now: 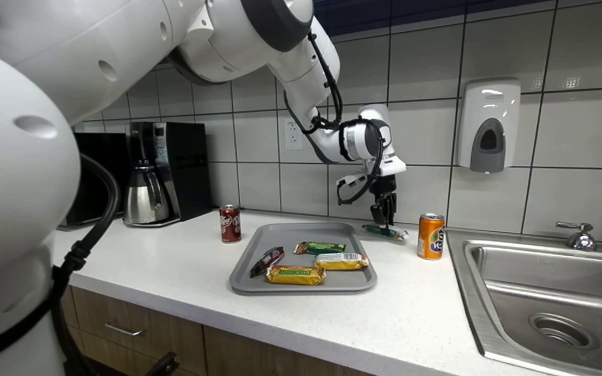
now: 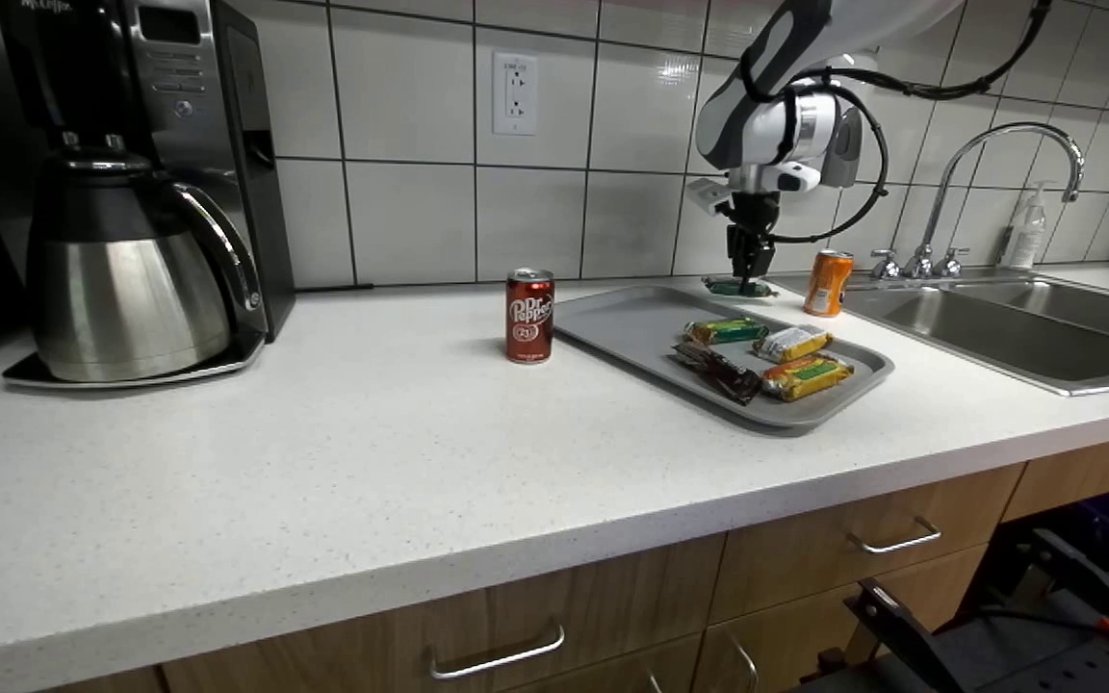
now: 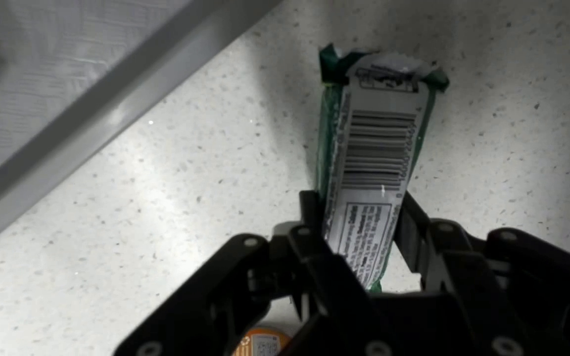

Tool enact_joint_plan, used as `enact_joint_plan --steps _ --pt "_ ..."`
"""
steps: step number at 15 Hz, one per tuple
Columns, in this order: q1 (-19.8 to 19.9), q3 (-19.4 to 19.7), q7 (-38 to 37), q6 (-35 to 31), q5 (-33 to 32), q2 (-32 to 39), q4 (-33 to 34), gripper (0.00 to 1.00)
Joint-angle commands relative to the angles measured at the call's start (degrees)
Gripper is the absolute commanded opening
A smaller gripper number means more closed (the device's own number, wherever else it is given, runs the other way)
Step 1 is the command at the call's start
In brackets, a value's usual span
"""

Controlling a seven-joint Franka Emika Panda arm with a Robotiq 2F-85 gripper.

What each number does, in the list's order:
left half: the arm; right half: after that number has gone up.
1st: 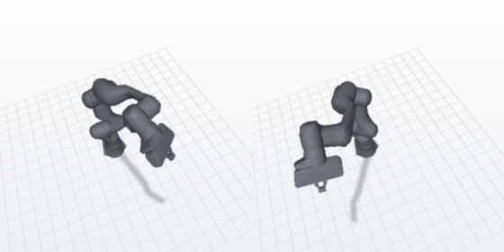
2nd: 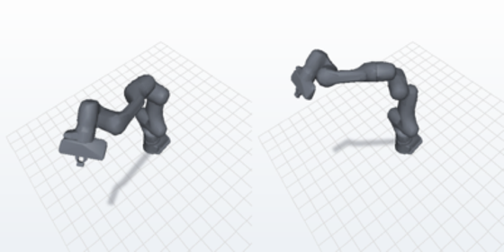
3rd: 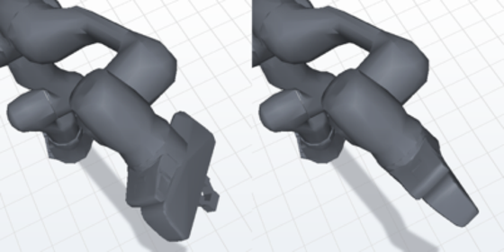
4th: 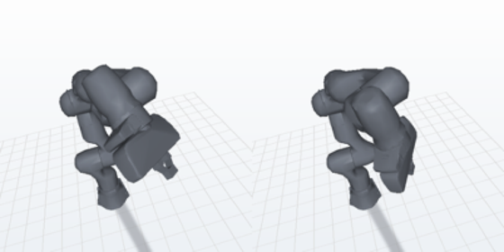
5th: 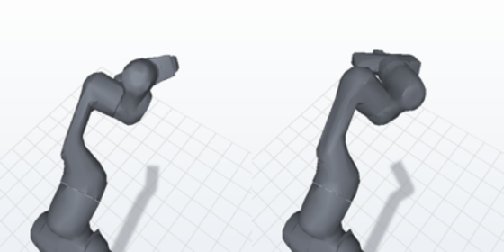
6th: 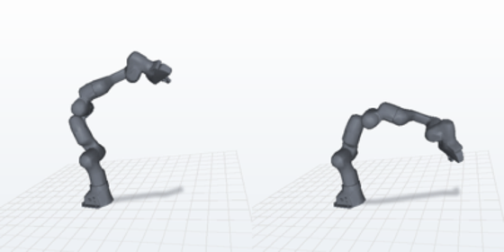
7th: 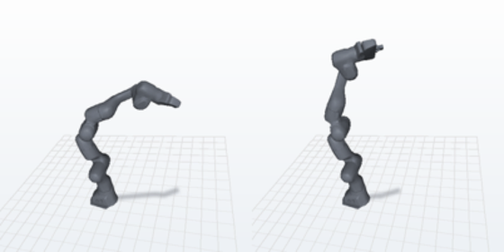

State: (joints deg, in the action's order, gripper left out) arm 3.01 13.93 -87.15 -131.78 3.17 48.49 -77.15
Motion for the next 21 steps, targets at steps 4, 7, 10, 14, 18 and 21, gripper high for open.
enact_joint_plan --steps 4,7,10,14,18,21 --pt "-1.9 -1.07 1.28 -1.33 -0.76 -7.64 -7.86 0.15" --pt "-3.77 -1.28 1.64 -2.42 -1.74 -10.9 -12.38 0.15" --pt "-5.65 -1.54 1.79 -3.09 -3.1 -13.33 -15.91 0.15" --pt "-8.09 -1.78 1.61 -4.03 -5.56 -15.96 -19.92 0.15" --pt "-10.36 -2.28 1.01 -4.86 -8.57 -17.19 -22.75 0.15" --pt "-11.7 -2.92 1.09 -5.35 -9.93 -17.76 -24.62 0.15"
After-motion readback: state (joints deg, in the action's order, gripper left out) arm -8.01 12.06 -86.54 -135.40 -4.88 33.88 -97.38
